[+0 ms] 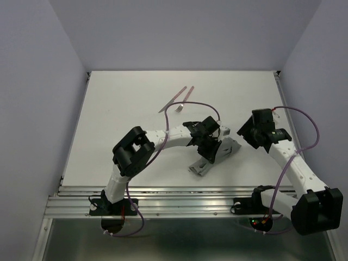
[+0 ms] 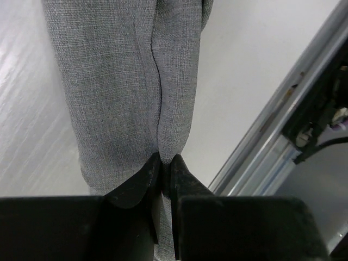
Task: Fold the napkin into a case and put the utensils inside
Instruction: Pick up the smaller rectangle-folded napkin from the center of the board, then turn over the smaller rectangle-folded napkin at the center of the board.
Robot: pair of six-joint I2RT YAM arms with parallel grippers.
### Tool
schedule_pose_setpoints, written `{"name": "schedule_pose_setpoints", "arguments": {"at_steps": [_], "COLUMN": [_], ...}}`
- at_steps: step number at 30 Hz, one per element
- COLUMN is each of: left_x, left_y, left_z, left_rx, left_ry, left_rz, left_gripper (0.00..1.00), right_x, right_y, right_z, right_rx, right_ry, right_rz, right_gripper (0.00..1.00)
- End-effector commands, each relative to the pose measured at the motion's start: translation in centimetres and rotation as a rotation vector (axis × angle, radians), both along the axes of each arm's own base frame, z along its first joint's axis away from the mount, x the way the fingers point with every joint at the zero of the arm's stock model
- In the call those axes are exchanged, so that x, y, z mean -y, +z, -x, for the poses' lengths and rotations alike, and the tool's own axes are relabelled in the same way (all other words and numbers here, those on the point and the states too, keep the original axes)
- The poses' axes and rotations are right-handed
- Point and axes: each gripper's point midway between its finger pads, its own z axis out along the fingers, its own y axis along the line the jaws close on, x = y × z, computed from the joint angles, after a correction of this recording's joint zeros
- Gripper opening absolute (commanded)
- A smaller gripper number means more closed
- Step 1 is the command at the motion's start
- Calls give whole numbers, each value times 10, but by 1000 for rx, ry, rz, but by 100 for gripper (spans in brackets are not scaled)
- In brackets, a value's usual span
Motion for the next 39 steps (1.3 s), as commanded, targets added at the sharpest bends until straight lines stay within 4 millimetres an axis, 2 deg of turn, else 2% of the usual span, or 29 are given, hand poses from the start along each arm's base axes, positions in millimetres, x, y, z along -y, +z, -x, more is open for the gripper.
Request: {"name": "schedule_pose_setpoints", "arguments": {"at_steps": [1, 9, 11, 13, 16, 24, 32, 39], "left_x": [20, 26, 28, 25, 22, 23, 18, 4], "left_y": [64, 80, 80, 72, 62, 68, 51, 33], "left_z": [16, 22, 25, 27, 28, 16, 4, -10], "left_rx": [-46, -170, -236, -294, -359, -433, -472, -501], "left_ry": [-105, -139, -141, -137, -130, -103, -86, -41], "left_rz": [233, 365, 407, 410, 419, 515, 508, 494], "left_gripper": [0, 0, 0, 0, 0, 0, 0, 0], "right_x": [4, 7, 7, 7, 7, 7, 8, 9], "right_y": [33, 64, 67, 70, 70, 65, 58, 54], "right_z": [-6, -7, -7, -7, -7, -6, -7, -10], "right_rx": [76, 138, 143, 149, 148, 132, 112, 94], "right_ry": [-11, -23, -23, -23, -21, -15, -21, -19], "right_rz": [10, 15, 14, 13, 11, 20, 27, 37], "right_gripper": [64, 64, 64, 64, 64, 64, 64, 64]}}
